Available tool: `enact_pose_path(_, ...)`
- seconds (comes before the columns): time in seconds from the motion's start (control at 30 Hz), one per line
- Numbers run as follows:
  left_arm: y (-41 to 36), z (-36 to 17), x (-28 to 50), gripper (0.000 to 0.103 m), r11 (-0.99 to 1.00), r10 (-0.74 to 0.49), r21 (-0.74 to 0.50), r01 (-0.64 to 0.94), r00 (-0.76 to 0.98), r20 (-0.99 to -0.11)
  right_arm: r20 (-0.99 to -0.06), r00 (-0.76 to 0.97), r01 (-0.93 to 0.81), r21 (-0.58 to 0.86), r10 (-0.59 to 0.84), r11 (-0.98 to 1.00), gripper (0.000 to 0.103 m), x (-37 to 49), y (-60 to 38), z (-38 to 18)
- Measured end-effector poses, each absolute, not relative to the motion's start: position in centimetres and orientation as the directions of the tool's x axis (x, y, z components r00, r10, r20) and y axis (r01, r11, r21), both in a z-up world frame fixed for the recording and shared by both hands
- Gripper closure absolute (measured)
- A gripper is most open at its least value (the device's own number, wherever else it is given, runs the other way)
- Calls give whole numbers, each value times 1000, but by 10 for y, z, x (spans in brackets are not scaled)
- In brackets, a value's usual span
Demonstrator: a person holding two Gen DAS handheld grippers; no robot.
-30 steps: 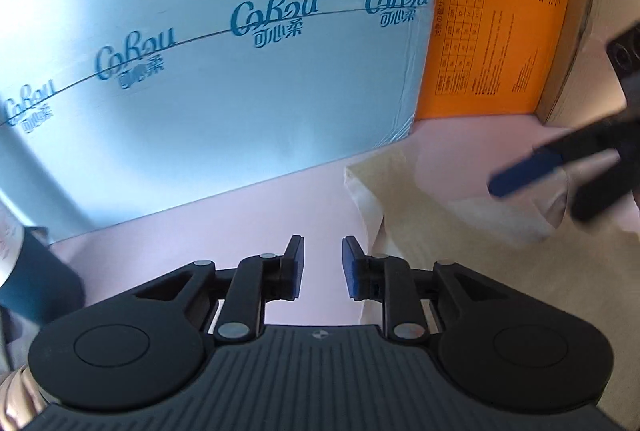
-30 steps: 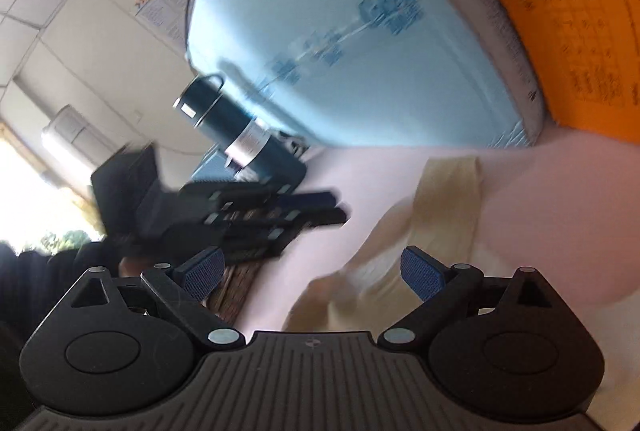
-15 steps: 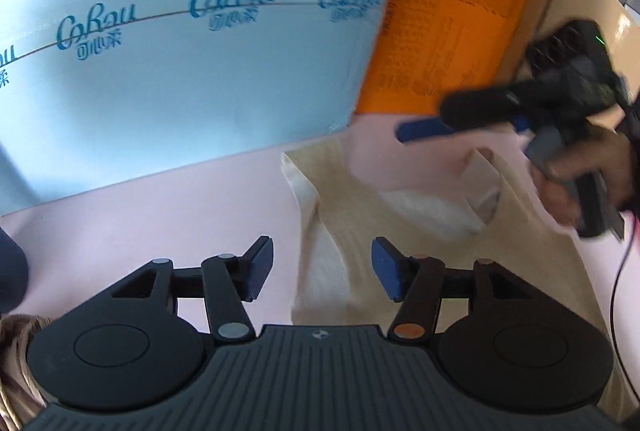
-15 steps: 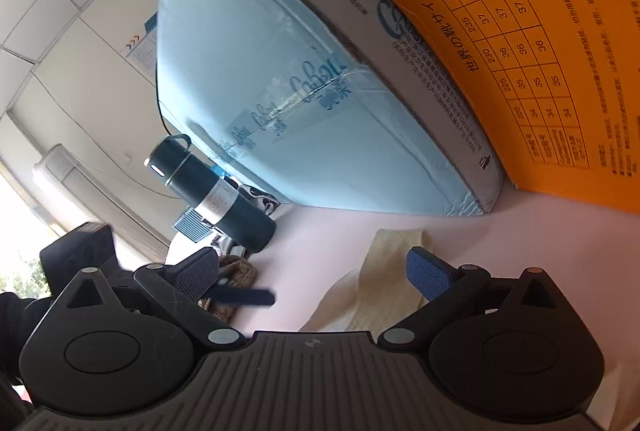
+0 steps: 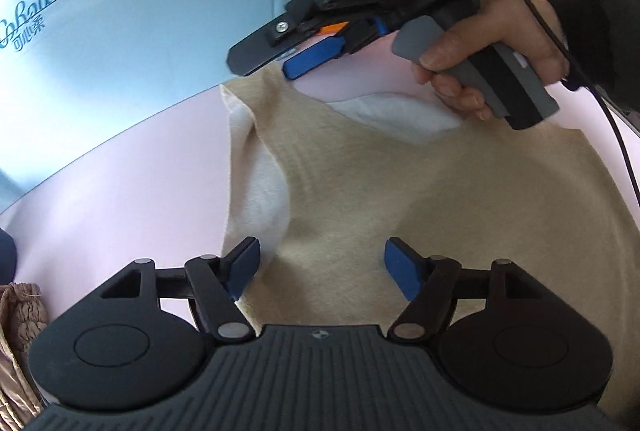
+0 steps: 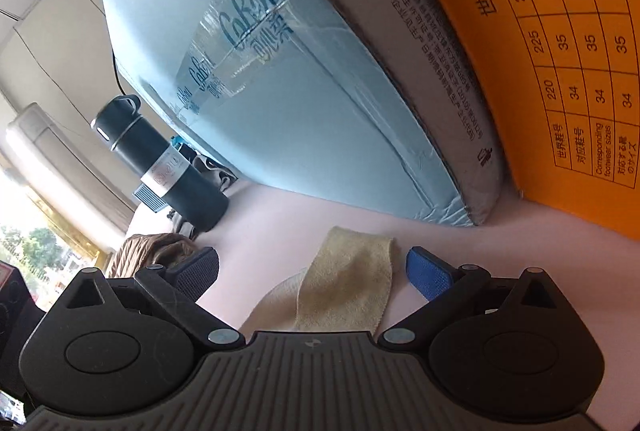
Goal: Fold clothes
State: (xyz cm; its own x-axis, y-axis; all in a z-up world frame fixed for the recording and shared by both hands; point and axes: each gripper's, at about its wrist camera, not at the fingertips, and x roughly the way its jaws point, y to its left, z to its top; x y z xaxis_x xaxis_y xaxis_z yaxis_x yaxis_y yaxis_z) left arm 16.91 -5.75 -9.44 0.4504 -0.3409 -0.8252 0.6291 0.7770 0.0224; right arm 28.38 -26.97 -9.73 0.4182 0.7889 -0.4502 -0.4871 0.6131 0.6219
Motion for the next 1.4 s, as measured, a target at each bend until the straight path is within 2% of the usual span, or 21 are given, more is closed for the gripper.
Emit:
enact_pose_path(0.03, -56, -95, 173, 26, 782, -337, 22, 623, 453, -826, -453, 414, -488, 621, 789, 613, 1, 284, -269, -98)
enact_pose_path(0.13, -55, -98, 181, 21, 783, -337, 22, 622, 454, -825, -467, 395, -503, 611, 791, 611, 0, 287, -265, -99)
enact_pose_path(0.3, -57, -101, 188, 14, 785, -338, 16, 619, 450, -826, -391, 277, -525, 704, 878, 479, 0, 289, -260, -101)
enact_pose_path(0.47, -56, -103, 194, 7, 790, -333, 16, 613, 451, -828, -378, 278, -535, 703, 883, 469, 0, 293, -248, -105)
enact_pose_path(0.7, -52, -99, 192, 3, 795, -329, 15, 607, 451, -830, -460, 366, -596, 552, 809, 583, 0, 292, -228, -95)
enact_pose_path(0.83, -50, -99, 192, 1, 795, -328, 15, 606, 451, -830, -374, 417, -648, 518, 829, 559, 0, 285, -230, -80)
enact_pose_path(0.93, -48, -98, 192, 0, 798, -328, 13, 603, 451, -830, -350, 462, -655, 485, 815, 580, 0, 284, -232, -72)
enact_pose_path(1.0, -46, -98, 192, 0, 797, -328, 12, 603, 451, -830, -372, 458, -650, 480, 807, 590, 0, 286, -231, -74)
enact_pose_path(1.17, -43, -95, 192, 0, 798, -328, 11, 603, 449, -831, -519, 354, -567, 542, 778, 620, 0, 296, -228, -95)
enact_pose_path(1.4, -42, -90, 192, 0, 809, -303, 15, 588, 438, -846, -532, 355, -516, 574, 769, 636, 0, 276, -250, -87)
